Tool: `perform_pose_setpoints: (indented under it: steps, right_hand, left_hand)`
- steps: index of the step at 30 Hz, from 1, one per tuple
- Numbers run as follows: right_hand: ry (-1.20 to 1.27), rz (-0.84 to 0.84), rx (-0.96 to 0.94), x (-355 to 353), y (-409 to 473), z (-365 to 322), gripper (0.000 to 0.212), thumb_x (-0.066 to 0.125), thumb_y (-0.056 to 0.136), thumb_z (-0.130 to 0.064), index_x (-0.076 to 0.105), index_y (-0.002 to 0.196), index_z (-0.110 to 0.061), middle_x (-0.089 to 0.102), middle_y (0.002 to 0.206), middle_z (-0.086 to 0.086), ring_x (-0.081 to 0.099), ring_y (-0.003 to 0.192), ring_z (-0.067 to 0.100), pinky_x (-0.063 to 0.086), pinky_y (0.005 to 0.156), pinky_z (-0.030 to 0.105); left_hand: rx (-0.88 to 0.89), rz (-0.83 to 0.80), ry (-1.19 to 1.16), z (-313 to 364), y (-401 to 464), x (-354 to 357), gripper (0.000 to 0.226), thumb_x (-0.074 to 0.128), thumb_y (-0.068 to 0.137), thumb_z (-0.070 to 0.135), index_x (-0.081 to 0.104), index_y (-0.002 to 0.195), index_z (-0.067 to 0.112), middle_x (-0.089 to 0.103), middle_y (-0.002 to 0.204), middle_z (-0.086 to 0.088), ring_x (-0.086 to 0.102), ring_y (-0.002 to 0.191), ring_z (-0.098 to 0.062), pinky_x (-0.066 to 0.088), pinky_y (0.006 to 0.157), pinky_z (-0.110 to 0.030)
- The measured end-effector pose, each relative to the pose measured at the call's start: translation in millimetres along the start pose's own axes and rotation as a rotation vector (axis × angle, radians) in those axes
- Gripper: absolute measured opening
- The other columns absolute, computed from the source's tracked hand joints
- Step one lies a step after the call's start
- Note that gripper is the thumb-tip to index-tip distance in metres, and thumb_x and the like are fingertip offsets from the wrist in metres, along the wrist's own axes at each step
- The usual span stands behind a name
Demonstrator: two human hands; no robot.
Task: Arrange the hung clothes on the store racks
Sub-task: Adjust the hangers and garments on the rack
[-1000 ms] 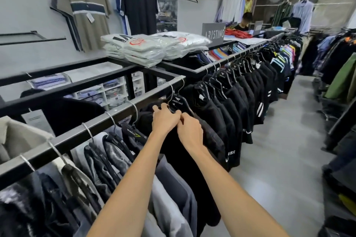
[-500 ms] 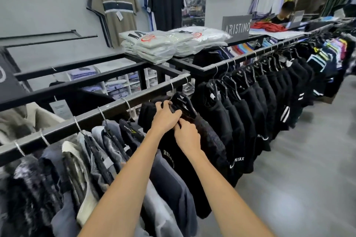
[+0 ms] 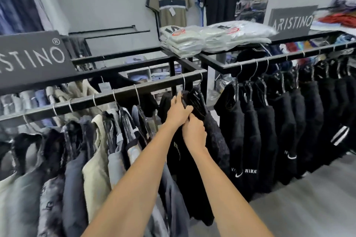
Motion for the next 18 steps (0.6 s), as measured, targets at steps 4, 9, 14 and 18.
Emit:
perform_pose_setpoints:
  steps: [4, 9, 14, 18]
  right_hand:
    - [0.029, 0.0, -0.021, -1.1, 3.2, 2.8, 0.03, 0.039, 0.103, -0.027, 0.06, 0.121, -0.016, 0.067, 0.112, 0.006, 0.06, 0.106, 0.032, 0.044, 0.075, 0.04]
    - [-0.014, 0.302, -0.207, -9.7, -14.1, -39.7, 0.043, 0.051, 0.1, -0.027, 0.045, 0.142, -0.019, 0.053, 0.134, 0.009, 0.048, 0.116, 0.032, 0.045, 0.088, 0.044]
    - [0.131, 0.274, -0.459, 2.9, -48.2, -107.5, 0.03, 0.06, 0.093, -0.022, 0.058, 0.123, -0.017, 0.052, 0.125, 0.007, 0.048, 0.11, 0.027, 0.042, 0.086, 0.038]
    - [0.355, -0.03, -0.57, 41.0, -72.9, -144.2, 0.019, 0.055, 0.098, -0.019, 0.069, 0.112, -0.02, 0.062, 0.112, -0.002, 0.058, 0.105, 0.014, 0.049, 0.096, 0.038]
  left_hand:
    - [0.01, 0.087, 0.115, 1.1, -15.5, -4.7, 0.08, 0.046, 0.098, 0.049, 0.002, 0.157, 0.019, 0.046, 0.144, -0.018, 0.048, 0.128, -0.033, 0.045, 0.098, -0.043]
    - [0.118, 0.235, 0.178, -0.6, -49.5, -54.4, 0.038, 0.05, 0.098, 0.036, 0.062, 0.128, 0.017, 0.065, 0.126, -0.004, 0.059, 0.117, -0.021, 0.048, 0.097, -0.036]
    - [0.152, 0.365, 0.291, -16.0, -96.3, -140.2, 0.024, 0.051, 0.095, 0.024, 0.071, 0.108, 0.02, 0.073, 0.105, 0.001, 0.064, 0.098, -0.018, 0.05, 0.086, -0.032]
    - [0.135, 0.505, 0.396, -71.8, -149.2, -197.6, 0.024, 0.05, 0.093, 0.016, 0.067, 0.11, 0.019, 0.07, 0.109, 0.001, 0.059, 0.107, -0.019, 0.048, 0.091, -0.036]
Point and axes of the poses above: each hand's wrist, its own y-axis towards the middle knuckle, its own x-axis out of the palm, z = x × y, the point moved 7 cm from there along y, towards the middle knuckle
